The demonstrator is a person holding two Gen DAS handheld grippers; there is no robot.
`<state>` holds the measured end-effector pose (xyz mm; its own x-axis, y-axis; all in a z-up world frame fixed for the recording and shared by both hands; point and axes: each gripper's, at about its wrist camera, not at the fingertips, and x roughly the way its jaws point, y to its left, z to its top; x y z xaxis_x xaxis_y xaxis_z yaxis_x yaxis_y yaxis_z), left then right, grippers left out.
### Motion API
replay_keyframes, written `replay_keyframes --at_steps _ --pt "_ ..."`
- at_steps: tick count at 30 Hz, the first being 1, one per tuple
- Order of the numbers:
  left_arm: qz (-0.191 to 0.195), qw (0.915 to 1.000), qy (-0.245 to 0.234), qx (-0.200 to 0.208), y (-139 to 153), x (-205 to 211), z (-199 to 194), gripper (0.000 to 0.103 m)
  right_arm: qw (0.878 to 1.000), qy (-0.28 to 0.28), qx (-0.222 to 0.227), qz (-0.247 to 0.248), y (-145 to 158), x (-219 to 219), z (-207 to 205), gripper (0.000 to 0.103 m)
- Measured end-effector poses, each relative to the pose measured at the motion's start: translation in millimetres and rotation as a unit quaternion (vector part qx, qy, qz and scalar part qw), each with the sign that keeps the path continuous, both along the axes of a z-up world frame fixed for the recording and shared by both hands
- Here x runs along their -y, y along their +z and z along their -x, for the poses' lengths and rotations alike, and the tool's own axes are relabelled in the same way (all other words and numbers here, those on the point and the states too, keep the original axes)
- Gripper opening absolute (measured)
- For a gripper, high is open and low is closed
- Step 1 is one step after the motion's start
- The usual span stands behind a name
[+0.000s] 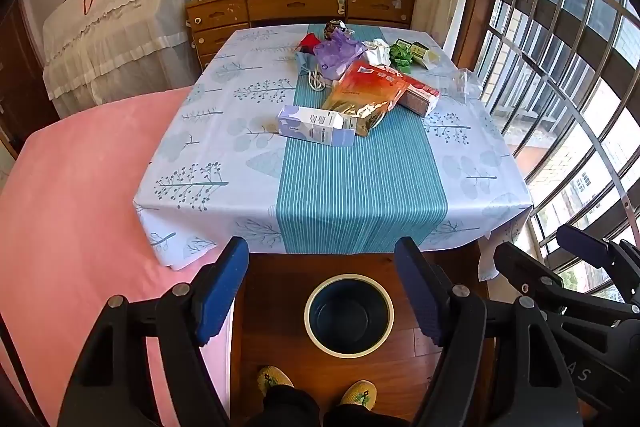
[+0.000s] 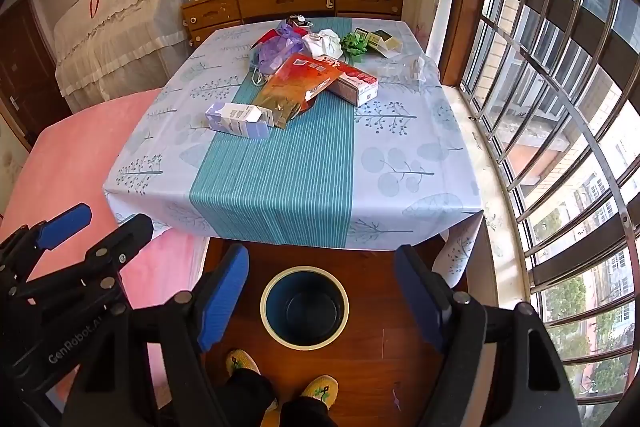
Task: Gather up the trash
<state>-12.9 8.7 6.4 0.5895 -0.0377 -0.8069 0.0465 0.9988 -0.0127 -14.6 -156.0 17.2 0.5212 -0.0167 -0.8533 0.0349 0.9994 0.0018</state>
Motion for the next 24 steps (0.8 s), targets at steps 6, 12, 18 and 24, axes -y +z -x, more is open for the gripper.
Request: replay_keyframes --at_steps 6,12,18,24 --pt "0.0 1.0 0.0 0.0 0.2 0.2 -0.2 0.073 1.0 0.0 0.0 0.0 -1.3 0.6 -1.6 0.077" --pt "-0.002 1.0 0.001 0.0 0.2 -0.3 1.1 0.073 1.0 -0.001 0.0 0.0 -2.7 0.5 -2.8 0.077" --pt "-0.004 1.0 0.004 -0.001 0.1 -1.6 2.1 0.073 1.0 -0.001 0.0 0.0 -3.1 -0.3 -4.5 0.077" --pt "-0.005 1.0 0.005 -0.001 0.4 -2.3 1.2 0.073 1.0 -0.001 0.0 0.0 -2.9 0.2 -5.3 0.077"
